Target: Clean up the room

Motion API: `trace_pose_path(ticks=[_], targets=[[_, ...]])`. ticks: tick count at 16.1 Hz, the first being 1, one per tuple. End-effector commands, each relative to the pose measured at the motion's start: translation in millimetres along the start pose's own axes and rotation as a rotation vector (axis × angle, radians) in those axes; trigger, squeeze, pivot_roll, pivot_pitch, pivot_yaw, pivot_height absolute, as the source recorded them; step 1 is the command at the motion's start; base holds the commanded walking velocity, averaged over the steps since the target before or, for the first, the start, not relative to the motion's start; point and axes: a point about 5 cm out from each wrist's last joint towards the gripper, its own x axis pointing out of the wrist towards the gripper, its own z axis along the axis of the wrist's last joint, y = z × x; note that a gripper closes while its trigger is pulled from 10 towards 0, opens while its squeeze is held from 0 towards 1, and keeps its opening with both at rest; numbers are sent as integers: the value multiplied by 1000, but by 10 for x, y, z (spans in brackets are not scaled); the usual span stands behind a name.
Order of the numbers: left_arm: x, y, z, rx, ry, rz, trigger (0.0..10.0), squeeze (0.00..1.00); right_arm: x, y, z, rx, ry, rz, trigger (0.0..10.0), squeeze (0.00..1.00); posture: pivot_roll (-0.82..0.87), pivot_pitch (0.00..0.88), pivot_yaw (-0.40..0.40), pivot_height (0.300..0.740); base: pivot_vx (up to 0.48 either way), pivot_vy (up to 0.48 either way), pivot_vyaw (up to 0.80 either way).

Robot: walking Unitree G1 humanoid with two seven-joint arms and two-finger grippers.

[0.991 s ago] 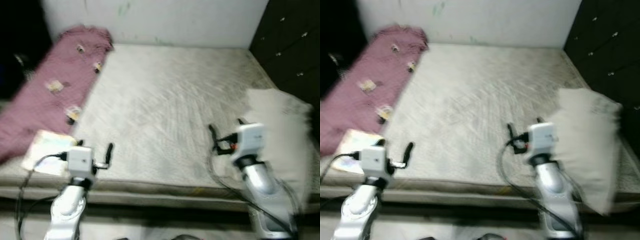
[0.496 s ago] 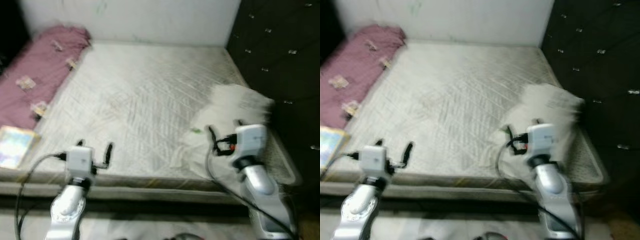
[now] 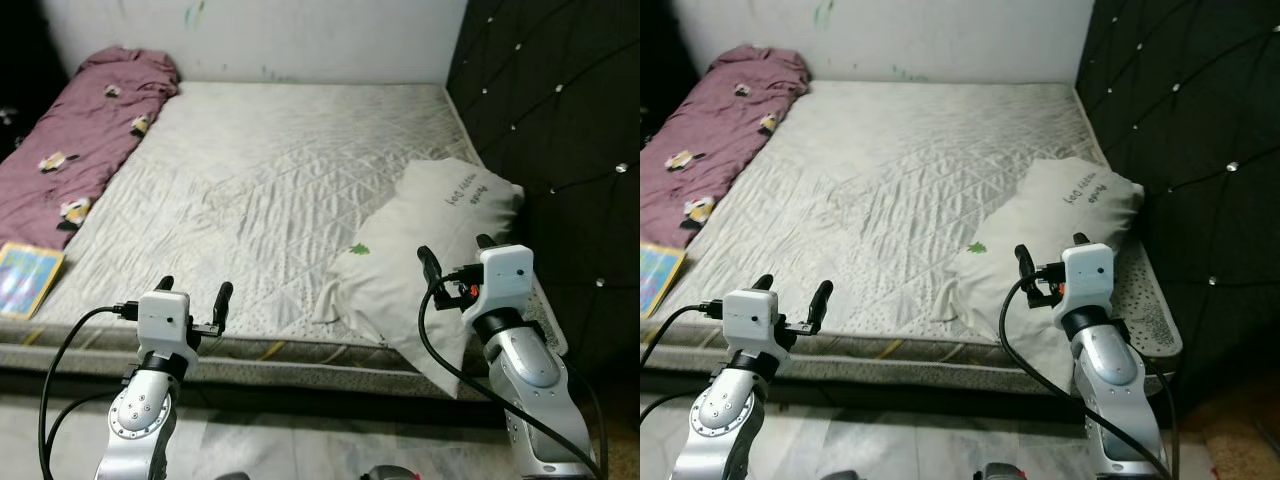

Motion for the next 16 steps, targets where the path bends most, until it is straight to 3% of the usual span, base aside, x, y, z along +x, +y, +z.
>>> trace_pose_path(ticks=[1, 8, 12, 16], targets=[[0, 32, 28, -1, -13, -19, 10000, 0, 24, 24, 28, 8, -11, 4, 10000, 0, -87, 0, 12, 740, 262, 0, 0], [-5, 21, 32, -6, -20, -36, 10000, 0, 36, 7, 26, 11, -8, -4, 10000, 0, -85, 0, 9, 740, 362, 0, 0], [-15, 32, 13, -3, -8, -30, 10000, 0, 45, -2, 30, 12, -6, -8, 10000, 0, -85, 0, 10, 740, 384, 0, -653], [32, 88, 13, 15, 3, 15, 10000, 0, 71, -2, 49, 5, -9, -17, 10000, 0, -71, 0, 15, 740, 63, 0, 0]])
